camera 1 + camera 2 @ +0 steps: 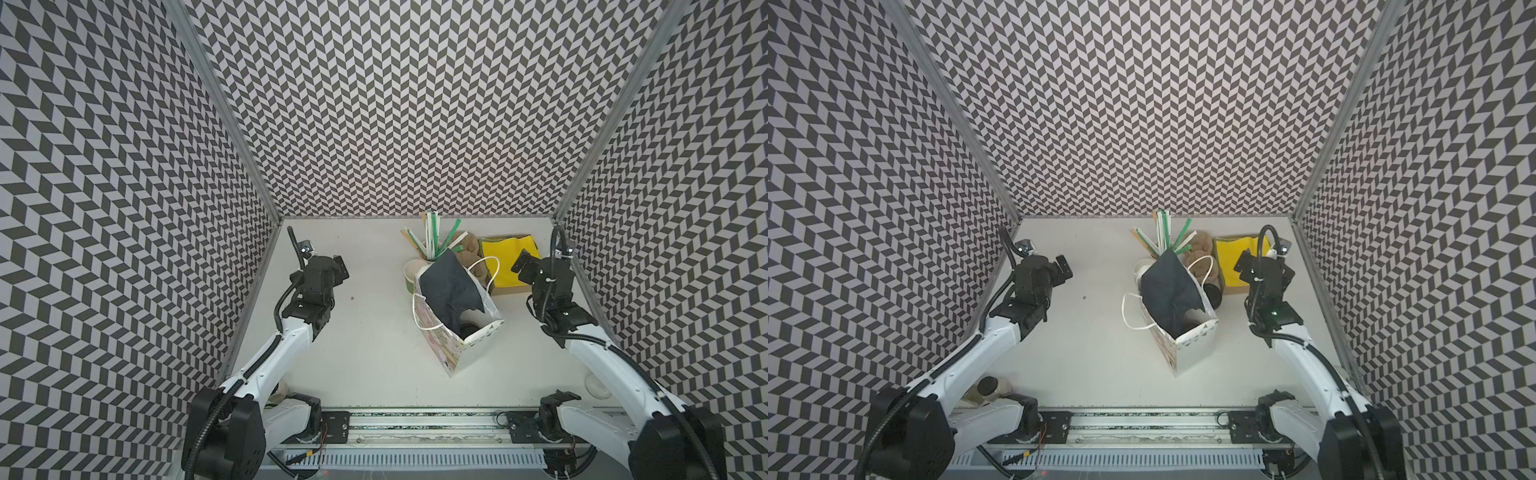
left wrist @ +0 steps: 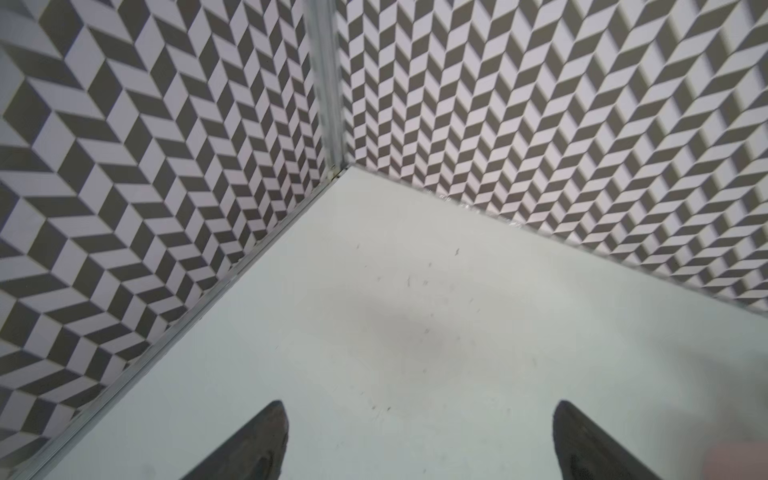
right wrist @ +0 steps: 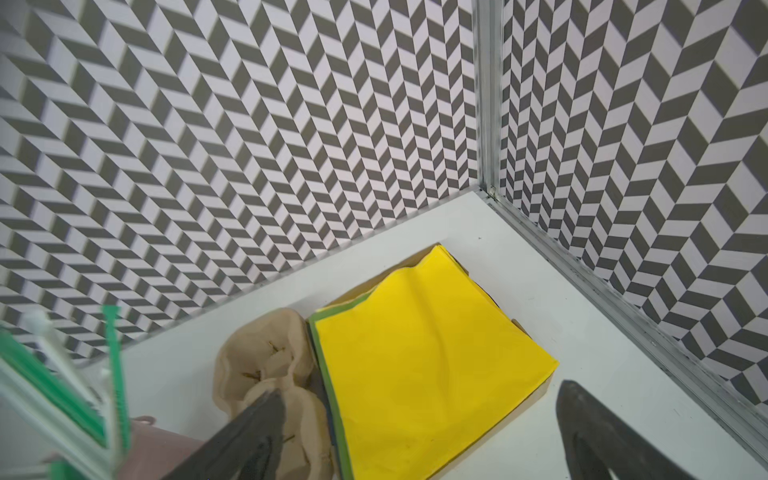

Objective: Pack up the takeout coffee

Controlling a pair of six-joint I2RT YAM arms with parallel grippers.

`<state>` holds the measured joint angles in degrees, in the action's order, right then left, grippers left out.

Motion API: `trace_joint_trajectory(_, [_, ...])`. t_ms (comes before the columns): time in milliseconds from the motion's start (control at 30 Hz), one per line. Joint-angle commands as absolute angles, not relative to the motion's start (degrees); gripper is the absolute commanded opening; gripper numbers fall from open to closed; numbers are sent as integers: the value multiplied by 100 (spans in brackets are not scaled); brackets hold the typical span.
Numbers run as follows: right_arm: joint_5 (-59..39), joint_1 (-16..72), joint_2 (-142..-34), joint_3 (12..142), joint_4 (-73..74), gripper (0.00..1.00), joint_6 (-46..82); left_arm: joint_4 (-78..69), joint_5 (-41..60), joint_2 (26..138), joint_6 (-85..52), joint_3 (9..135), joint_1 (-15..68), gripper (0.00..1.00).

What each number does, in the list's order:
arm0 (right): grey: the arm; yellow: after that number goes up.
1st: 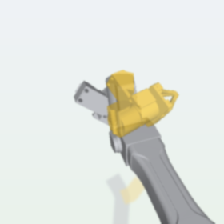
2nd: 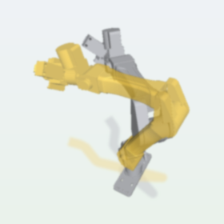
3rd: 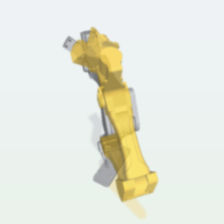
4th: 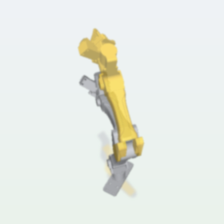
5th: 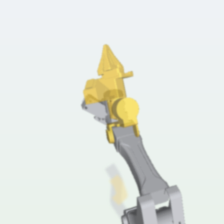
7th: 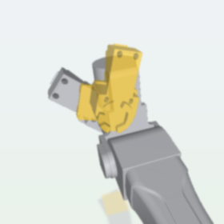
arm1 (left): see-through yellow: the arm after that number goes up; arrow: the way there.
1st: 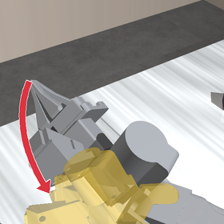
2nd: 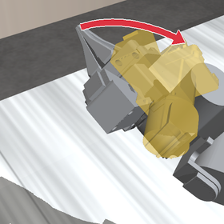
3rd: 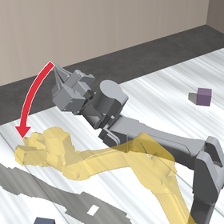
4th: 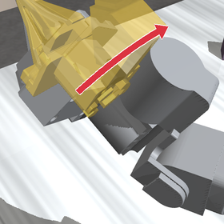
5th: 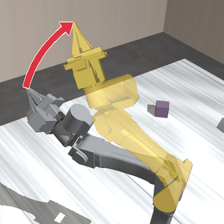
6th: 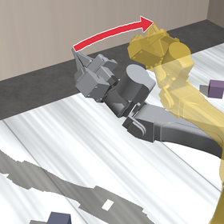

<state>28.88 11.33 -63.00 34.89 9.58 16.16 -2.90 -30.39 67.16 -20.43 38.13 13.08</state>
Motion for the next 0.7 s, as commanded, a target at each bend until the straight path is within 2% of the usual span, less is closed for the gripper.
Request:
trace_joint_trajectory(0, [3144, 1117, -6576, 2554, 3121, 99, 824, -1812, -3512, 6959, -1675, 3120, 1051, 100])
trace_joint_trajectory(133, [3030, 1064, -6965, 1100, 5952, 99, 200, -2997, -3237, 7330, -1455, 2497, 625, 100])
trace_joint_trajectory(200, [2876, 1057, -7460, 1022, 6503, 99, 314, -3719, -2855, 7520, -1248, 2229, 423, 100])
trace_joint_trajectory(267, [2856, 1081, -7936, 980, 7348, 99, -100, -4330, -2623, 7819, -999, 2050, 315, 100])
trace_joint_trajectory(367, [2616, 799, -8285, 837, 7817, 99, 139, -4963, -2327, 8184, -705, 2112, 223, 100])
trace_joint_trajectory(433, [1938, 686, -8649, 948, 8105, 99, -96, -5123, -1854, 8388, -603, 2197, 25, 99])
trace_joint_trajectory(500, [1826, 677, -8889, 976, 8168, 99, -99, -4812, -1504, 8639, -982, 2548, -180, 99])
trace_joint_trajectory(533, [1823, 687, -8993, 994, 8307, 99, -155, -5620, -1160, 8814, -688, 2303, -187, 99])
trace_joint_trajectory(567, [1856, 664, -9079, 1027, 8392, 99, -112, -5301, -1028, 8818, -473, 2409, 3, 99])
trace_joint_trajectory(633, [1795, 643, -9000, 1057, 8189, 99, -76, -5896, -1592, 8996, -51, 2304, 415, 99])
trace_joint_trajectory(667, [1772, 625, -8959, 1092, 8056, 99, -67, -5794, -1499, 8879, -119, 2244, 374, 99])
